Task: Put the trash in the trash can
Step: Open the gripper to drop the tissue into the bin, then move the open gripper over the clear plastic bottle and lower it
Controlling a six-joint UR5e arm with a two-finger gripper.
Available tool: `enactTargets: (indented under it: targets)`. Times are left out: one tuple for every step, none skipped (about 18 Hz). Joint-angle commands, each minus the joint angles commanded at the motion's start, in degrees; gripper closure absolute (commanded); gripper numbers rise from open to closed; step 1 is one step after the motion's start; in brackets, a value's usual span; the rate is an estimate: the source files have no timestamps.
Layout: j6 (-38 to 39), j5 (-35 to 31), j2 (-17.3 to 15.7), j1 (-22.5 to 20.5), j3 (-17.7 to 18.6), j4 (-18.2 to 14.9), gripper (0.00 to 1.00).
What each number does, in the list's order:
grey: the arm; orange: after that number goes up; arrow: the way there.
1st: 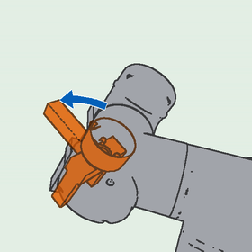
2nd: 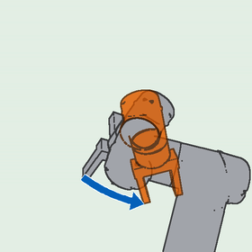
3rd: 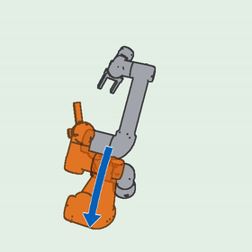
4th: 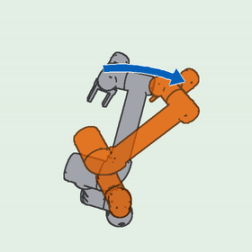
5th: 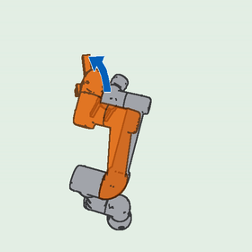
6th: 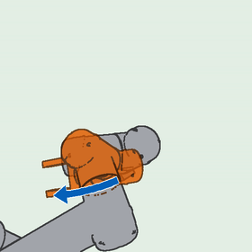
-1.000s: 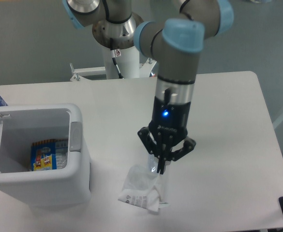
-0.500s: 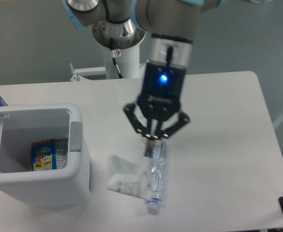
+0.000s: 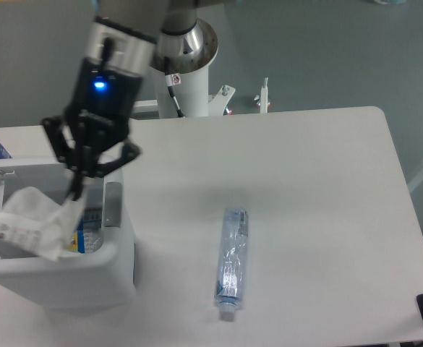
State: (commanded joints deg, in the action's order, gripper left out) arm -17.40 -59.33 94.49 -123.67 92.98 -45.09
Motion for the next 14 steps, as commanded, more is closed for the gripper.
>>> enactTargets:
  targets:
    - [-0.09, 0.00, -0.44, 0.62, 0.35, 0.00, 0.79]
    - [-0.26, 0.09, -0.70, 0.62, 0.53, 0.00, 0.62]
    - [-0.79, 0.09, -0.79, 0.54, 0.44, 0.17, 0.22]
    - [-0.70, 0.00, -0.62, 0.36, -0.17, 0.26, 0.02]
    - [-0.27, 0.00, -0.62, 0.01, -0.26, 0.26, 0.01]
    - [-0.09, 0.00, -0.62, -0.34, -0.26, 0.26, 0.00]
    - [-0.09, 0.09, -0.62, -0.95, -0.26, 0.26, 0.00]
    - [-0.09, 0.09, -0.62, -1.57, -0.26, 0.18, 0.00]
    - [-0.17, 0.09, -0.70, -2.18, -0.26, 0.18, 0.00]
    - [-0.18, 0.09, -0.71, -2.71, -0.26, 0.18, 0.00]
    - [-0.18, 0.09, -0.71, -2.98, -0.26, 0.18, 0.00]
    - [-0.18, 0.09, -0.71, -3.33, -0.35, 0.26, 0.00]
    - [-0.09, 0.17, -0.71, -4.11, -0.78, 0.18, 0.00]
    - [0.26, 0.18, -0.71, -5.25, -1.74, 0.18, 0.00]
